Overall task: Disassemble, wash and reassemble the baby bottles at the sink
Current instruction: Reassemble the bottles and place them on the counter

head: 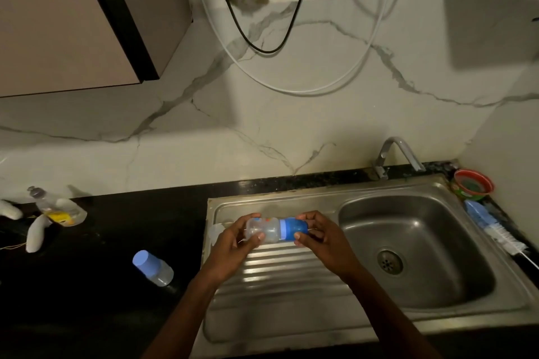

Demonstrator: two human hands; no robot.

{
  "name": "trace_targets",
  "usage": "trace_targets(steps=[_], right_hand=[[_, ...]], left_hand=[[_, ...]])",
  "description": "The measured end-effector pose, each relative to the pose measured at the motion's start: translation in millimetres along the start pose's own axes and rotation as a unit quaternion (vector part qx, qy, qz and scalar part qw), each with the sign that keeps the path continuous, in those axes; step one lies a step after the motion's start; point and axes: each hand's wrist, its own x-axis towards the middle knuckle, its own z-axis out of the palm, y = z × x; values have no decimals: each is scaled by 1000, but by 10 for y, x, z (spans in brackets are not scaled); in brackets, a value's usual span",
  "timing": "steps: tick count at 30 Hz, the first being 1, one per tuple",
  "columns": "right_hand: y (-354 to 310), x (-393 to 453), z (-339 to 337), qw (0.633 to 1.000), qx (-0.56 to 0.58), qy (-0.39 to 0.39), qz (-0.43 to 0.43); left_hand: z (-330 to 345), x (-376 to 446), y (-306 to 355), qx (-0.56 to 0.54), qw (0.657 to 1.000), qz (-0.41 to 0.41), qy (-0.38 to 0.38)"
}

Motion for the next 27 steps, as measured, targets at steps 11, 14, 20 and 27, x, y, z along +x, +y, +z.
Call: trace_targets(steps=[11, 14, 20, 27], right_hand=[[-133, 109, 307, 997, 37, 56, 25], [-10, 75, 404, 998, 41, 41, 36], [-19, 174, 419, 998, -53, 16, -10], [153, 318, 608, 964, -235, -6, -126]], left_hand=[[457, -113, -120, -195, 976, -94, 27], [494, -110, -153, -189, 976, -104, 18], [312, -40, -125, -102, 992, -75, -8], [-9, 22, -90, 31, 995, 13, 98]])
